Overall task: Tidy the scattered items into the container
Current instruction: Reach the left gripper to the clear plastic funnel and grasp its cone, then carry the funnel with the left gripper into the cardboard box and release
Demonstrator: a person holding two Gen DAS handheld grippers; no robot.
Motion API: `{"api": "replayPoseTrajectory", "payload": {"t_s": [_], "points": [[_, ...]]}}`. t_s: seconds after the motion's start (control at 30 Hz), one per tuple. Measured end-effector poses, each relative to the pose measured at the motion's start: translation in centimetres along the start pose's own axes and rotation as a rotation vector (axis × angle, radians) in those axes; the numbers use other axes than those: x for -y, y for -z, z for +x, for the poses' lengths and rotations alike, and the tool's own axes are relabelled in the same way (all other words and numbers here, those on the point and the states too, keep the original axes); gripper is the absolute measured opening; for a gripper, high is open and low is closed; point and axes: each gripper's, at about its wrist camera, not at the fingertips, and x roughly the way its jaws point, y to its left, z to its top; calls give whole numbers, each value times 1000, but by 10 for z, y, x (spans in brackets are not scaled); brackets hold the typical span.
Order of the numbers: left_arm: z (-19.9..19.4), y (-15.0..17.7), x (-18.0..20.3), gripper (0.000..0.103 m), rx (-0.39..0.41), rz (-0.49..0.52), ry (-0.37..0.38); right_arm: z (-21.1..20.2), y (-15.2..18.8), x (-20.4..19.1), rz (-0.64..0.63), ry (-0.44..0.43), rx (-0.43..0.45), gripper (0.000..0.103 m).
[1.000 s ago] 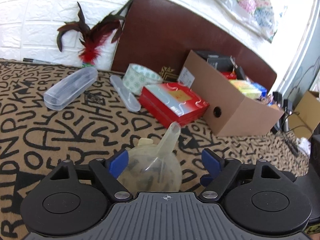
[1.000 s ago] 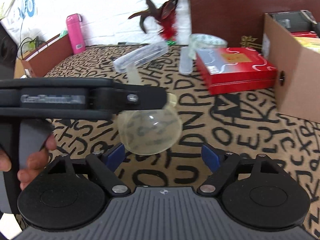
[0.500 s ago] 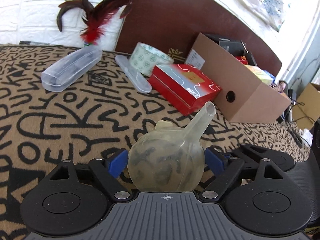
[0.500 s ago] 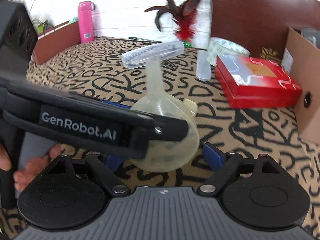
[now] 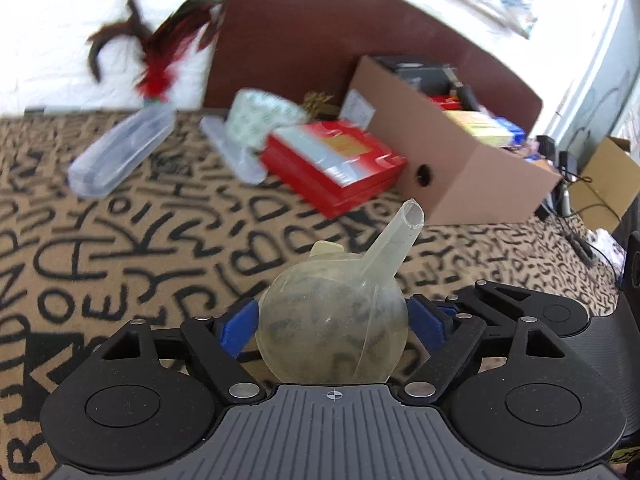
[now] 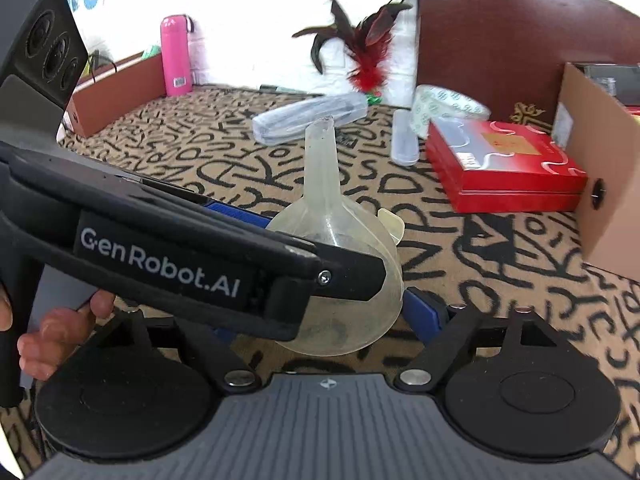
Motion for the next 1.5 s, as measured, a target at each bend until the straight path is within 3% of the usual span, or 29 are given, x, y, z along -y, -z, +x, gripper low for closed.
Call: {"api": "replayPoseTrajectory", "payload": {"t_s": [0.33, 0.47, 0.8, 1.03, 1.37, 1.5], "points": [[-18, -61, 97, 82, 137, 175, 72, -89, -23, 38, 1, 120, 185, 85], [-4, -96, 142, 82, 174, 258, 106, -120, -38, 72, 15, 189, 244, 85], [58, -192, 220, 83, 225, 289, 177, -160, -93, 181, 65, 292, 328, 85], [127, -251, 238, 83, 211, 263, 212, -146, -134, 269, 94, 327, 309, 85], [221, -282, 224, 83, 153, 213, 196, -87, -152, 352, 130, 305, 219, 85], [238, -284, 219, 98, 163, 231, 145, -61, -153, 374, 171, 292, 203, 86]]}}
